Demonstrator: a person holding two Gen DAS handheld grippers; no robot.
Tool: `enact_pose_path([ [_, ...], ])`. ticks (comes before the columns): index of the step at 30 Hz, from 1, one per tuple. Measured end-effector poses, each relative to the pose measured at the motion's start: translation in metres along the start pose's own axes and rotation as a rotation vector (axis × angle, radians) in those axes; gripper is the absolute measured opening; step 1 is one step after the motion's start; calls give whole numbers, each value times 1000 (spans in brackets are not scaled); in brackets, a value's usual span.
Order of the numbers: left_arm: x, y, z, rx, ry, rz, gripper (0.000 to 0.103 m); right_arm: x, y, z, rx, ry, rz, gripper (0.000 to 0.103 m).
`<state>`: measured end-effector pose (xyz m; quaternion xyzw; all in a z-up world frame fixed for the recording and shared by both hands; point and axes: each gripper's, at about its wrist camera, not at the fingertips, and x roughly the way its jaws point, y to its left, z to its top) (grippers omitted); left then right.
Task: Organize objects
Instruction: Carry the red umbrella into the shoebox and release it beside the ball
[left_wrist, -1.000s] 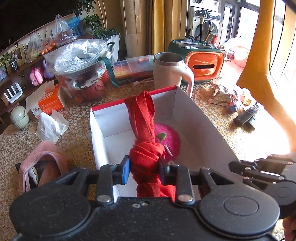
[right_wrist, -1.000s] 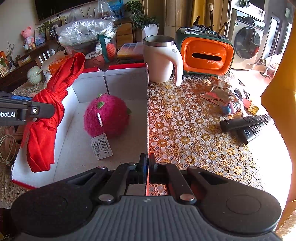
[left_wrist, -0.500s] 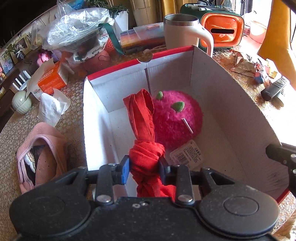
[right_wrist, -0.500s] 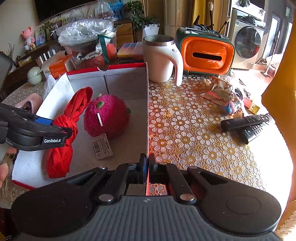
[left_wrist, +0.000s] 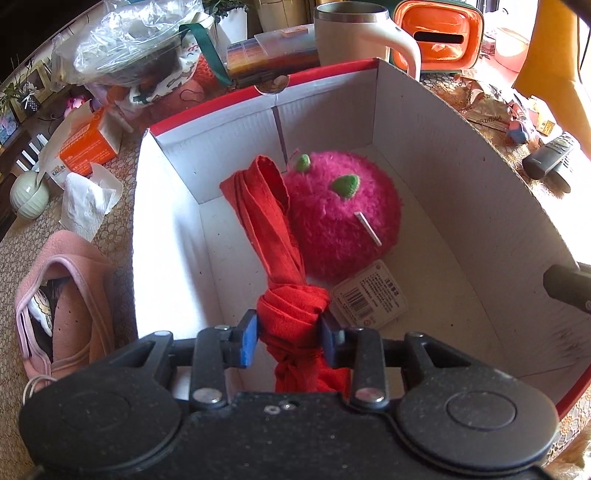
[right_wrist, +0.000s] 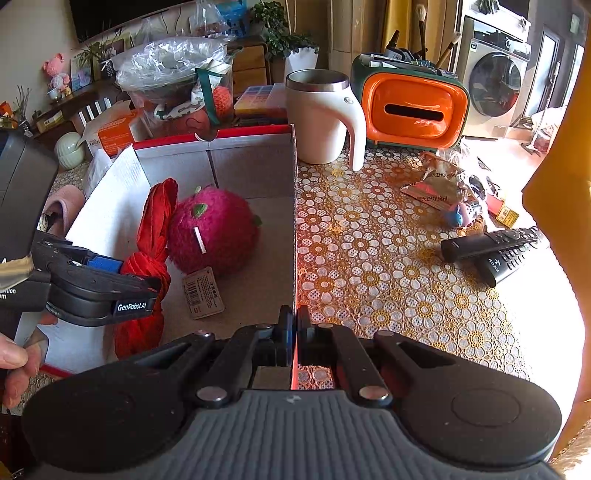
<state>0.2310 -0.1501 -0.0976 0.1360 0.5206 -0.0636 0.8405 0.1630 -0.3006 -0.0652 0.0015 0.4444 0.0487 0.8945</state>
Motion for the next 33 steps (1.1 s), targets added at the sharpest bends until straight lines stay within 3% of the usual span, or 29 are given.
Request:
enact_pose_path([
  [15,-2,0,1,1,-7,-34,43,0,0,0,0,1,-1,1],
  [24,-16,0,-2,-5,-56,-74,58,0,0,-2,0,4,0,1],
  [26,-22,1,-3,-12,-74,-63,73,1,0,-2,0,4,0,1],
  [27,-25,2,-3,-16,-85,-60,75,1,0,-2,0,4,0,1],
  [33,-43,16,-3,-48,-120,-79,75,0,0,-2,-1,4,-1,1],
])
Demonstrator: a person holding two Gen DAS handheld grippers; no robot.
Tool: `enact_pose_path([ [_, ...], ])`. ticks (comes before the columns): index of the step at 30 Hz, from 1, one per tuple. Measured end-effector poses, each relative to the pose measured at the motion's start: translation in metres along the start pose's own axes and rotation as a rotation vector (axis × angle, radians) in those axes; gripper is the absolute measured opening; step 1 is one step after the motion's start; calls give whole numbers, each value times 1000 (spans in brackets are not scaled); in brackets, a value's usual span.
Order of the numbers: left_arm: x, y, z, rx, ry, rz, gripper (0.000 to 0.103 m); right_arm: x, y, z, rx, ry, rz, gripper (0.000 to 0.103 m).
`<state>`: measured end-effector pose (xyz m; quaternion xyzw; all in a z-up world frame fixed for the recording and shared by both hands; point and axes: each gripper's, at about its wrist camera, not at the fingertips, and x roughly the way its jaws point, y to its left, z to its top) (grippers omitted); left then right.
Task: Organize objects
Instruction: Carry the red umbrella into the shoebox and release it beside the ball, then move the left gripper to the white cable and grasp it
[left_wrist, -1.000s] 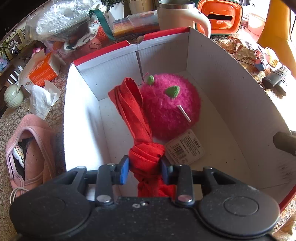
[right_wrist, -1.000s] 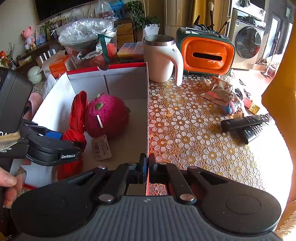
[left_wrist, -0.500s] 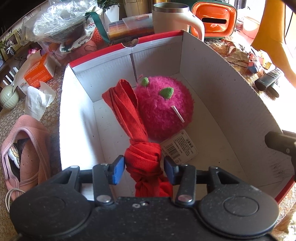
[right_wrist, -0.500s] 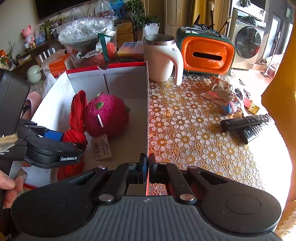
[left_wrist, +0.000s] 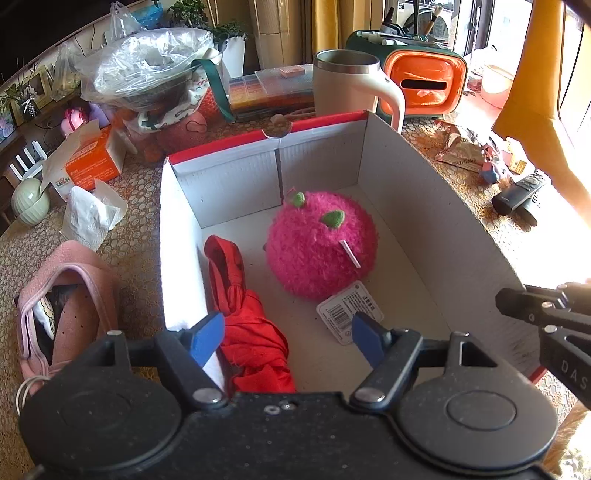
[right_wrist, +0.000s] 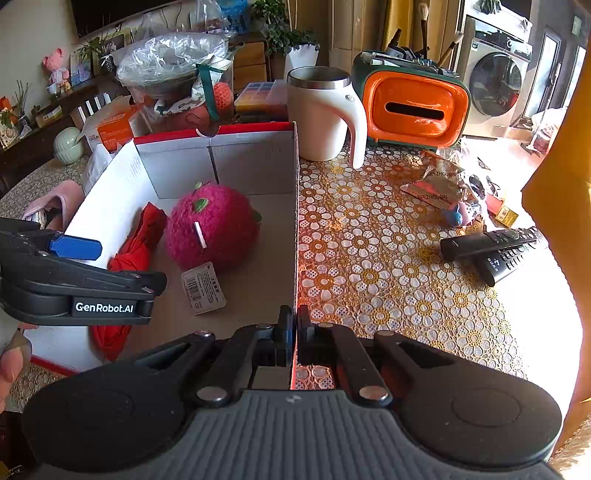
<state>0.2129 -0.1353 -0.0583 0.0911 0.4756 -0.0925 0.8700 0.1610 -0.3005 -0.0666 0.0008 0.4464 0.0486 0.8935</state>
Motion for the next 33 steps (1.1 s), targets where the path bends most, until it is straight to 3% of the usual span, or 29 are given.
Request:
enact_pose_path([
  [15,-69,46,-5,-28,-150,-14,85,-1,2,0,-5,4,-8,1],
  [23,-106,99,-13,-72,-230,33,100,-1,2,1,-6,5,-8,1],
  [33,-109,169,-39,-187,-215,95,102,-1,3,1,-7,6,-9,1],
])
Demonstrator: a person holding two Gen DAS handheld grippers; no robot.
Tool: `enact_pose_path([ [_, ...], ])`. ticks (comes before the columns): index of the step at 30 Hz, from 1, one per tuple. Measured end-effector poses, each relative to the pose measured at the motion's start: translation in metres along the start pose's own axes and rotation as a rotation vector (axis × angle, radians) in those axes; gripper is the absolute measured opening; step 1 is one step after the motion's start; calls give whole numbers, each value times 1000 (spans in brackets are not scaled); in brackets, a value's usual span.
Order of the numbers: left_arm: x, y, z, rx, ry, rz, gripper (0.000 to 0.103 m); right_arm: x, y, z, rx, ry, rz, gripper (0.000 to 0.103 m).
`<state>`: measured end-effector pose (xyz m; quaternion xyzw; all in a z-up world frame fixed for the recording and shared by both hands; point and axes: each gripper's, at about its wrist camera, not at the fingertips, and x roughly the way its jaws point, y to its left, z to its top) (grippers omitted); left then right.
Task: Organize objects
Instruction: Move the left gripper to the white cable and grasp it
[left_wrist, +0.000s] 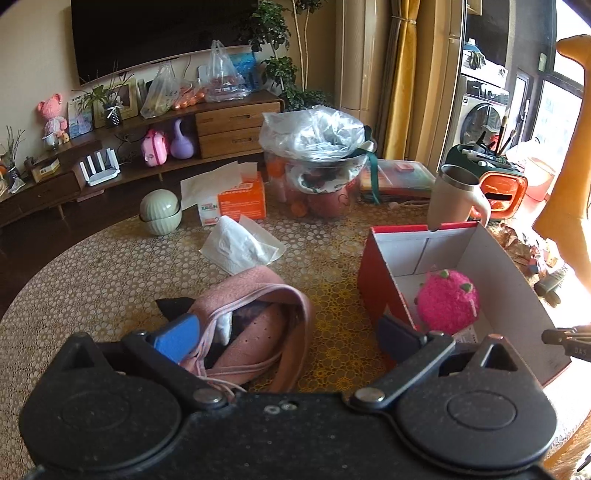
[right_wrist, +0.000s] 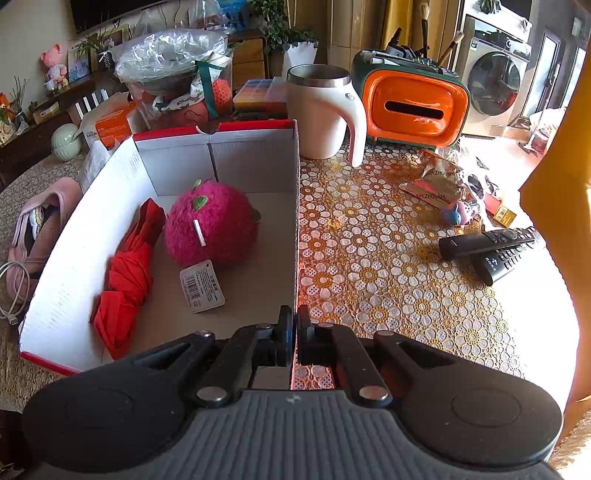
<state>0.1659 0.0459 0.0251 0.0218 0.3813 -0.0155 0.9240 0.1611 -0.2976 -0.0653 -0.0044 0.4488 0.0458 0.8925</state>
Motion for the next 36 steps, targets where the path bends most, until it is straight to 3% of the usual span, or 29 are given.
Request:
enact_pose_path([
  [11,14,39,-43,-34,55,56,102,0,1,1,-1,1,-1,1],
  [19,41,69,-72,-40,110,167,102,0,0,-2,-6,8,-9,1],
  [25,62,100,-89,-107,178,210,102,0,-1,-4,-6,11,-11,1],
  [29,76,114,-101,-159,229,219,99,3,0,-3,-10,16,-17,1],
  [36,92,120,-109,-172,250,238,91,3,-1,-4,-11,19,-19,1],
])
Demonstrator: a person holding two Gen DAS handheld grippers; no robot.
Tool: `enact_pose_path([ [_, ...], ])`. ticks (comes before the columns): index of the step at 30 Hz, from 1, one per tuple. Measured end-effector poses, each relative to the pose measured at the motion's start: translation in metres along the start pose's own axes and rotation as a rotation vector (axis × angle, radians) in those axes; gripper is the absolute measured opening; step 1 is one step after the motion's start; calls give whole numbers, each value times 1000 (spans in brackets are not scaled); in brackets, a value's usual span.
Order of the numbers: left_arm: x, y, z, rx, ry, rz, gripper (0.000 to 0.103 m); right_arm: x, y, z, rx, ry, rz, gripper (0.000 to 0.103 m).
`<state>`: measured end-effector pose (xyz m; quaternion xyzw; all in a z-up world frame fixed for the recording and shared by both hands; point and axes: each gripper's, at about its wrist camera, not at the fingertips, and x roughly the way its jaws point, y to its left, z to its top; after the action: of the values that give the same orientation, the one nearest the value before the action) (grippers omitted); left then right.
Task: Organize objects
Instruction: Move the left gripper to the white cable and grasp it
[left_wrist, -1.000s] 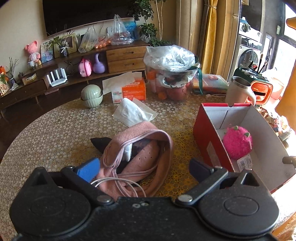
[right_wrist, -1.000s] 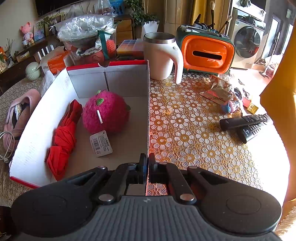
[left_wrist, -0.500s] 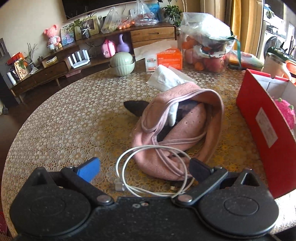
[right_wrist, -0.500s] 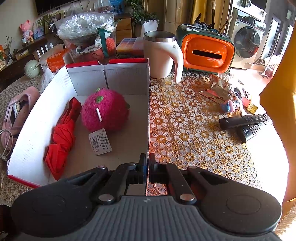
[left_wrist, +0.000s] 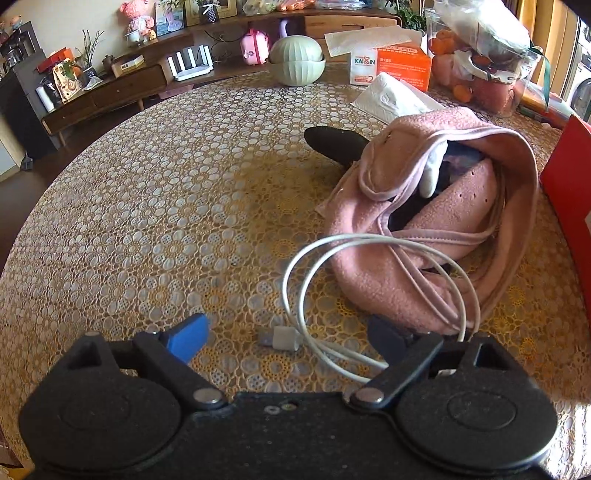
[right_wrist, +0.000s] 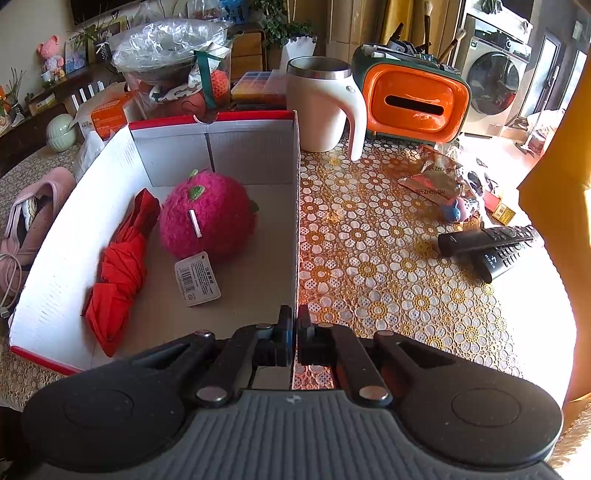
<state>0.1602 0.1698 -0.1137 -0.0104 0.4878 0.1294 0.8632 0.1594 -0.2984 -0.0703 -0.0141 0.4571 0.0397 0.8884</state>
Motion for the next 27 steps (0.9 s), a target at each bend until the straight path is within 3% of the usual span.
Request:
enact_pose_path([
  [10,10,-5,0,15,18,1,71,1,2,1,-6,3,-4,1],
  [19,10,1,3,-20,18,-5,22,1,3,2,-7,4,-5,1],
  [22,9,2,3,-34,15,-20,10,2,4,3,-7,5,-6,1],
  [27,-2,3,4,-30,-7,-25,5,2,4,3,-8,5,-7,1],
])
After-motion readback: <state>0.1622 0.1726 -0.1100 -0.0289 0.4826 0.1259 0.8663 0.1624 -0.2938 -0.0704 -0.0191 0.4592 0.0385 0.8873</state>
